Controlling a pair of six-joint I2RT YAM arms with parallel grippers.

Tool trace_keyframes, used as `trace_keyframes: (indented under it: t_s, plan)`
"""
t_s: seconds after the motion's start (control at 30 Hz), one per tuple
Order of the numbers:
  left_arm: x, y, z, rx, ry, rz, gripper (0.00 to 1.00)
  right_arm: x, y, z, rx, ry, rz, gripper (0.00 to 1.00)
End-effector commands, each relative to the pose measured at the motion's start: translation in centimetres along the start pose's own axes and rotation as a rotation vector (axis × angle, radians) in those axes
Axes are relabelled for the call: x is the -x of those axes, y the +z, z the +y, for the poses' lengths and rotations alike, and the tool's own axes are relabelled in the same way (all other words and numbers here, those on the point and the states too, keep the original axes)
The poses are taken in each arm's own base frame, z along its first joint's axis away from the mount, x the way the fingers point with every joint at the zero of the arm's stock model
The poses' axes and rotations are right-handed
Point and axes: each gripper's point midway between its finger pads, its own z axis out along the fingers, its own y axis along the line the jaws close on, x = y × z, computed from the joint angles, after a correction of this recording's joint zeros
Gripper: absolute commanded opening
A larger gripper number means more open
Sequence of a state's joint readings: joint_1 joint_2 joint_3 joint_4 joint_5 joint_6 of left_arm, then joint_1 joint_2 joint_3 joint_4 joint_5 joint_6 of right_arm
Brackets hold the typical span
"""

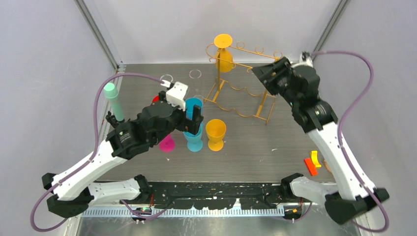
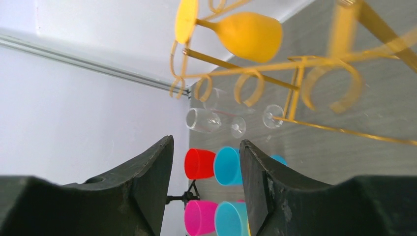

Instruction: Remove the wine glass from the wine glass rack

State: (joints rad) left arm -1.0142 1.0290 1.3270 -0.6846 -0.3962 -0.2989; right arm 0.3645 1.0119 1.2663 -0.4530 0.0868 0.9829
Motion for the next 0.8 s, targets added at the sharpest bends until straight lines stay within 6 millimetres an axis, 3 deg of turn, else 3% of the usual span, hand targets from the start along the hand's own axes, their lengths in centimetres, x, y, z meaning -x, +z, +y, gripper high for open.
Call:
trace_keyframes:
  t_s: [0.0,0.03,0.07,0.1,0.13,0.17,0.43,0.57,0.77]
  plan:
    - [2.8,-1.7,2.5,0.097,-0.044,-0.173,1.00,1.9,3.1,5.0,0.097,-0.066,0.005,0.56]
    - [2.6,-1.9,2.7,0.099,-0.044,-0.176,1.00,2.8,3.2,6.6,0.124,-0.064,-0.011,0.55]
    - [2.4,-2.1,2.9,0.102,-0.043,-0.179,1.00,2.3,5.1,6.1,0.095,-0.072,0.008,0.54]
    - [2.2,-2.2,3.1,0.105,-0.040,-0.175,1.00,3.4,5.0,7.7,0.118,-0.078,-0.009,0.54]
    - [2.1,-2.4,3.2,0.109,-0.040,-0.174,1.00,2.7,7.0,7.0,0.082,-0.084,0.016,0.53]
    - [1.9,-2.5,3.4,0.113,-0.037,-0.168,1.00,2.9,8.4,7.6,0.080,-0.090,0.024,0.53]
    - [0.9,-2.7,3.8,0.119,-0.012,-0.147,1.00,1.9,15.5,7.3,0.001,-0.067,0.075,0.51]
    - [0.7,-2.8,3.8,0.118,0.006,-0.137,1.00,1.1,17.7,8.6,0.060,-0.033,0.105,0.44]
    - [0.5,-2.9,3.7,0.106,0.022,-0.112,1.00,0.1,20.1,8.2,0.035,-0.014,0.120,0.43]
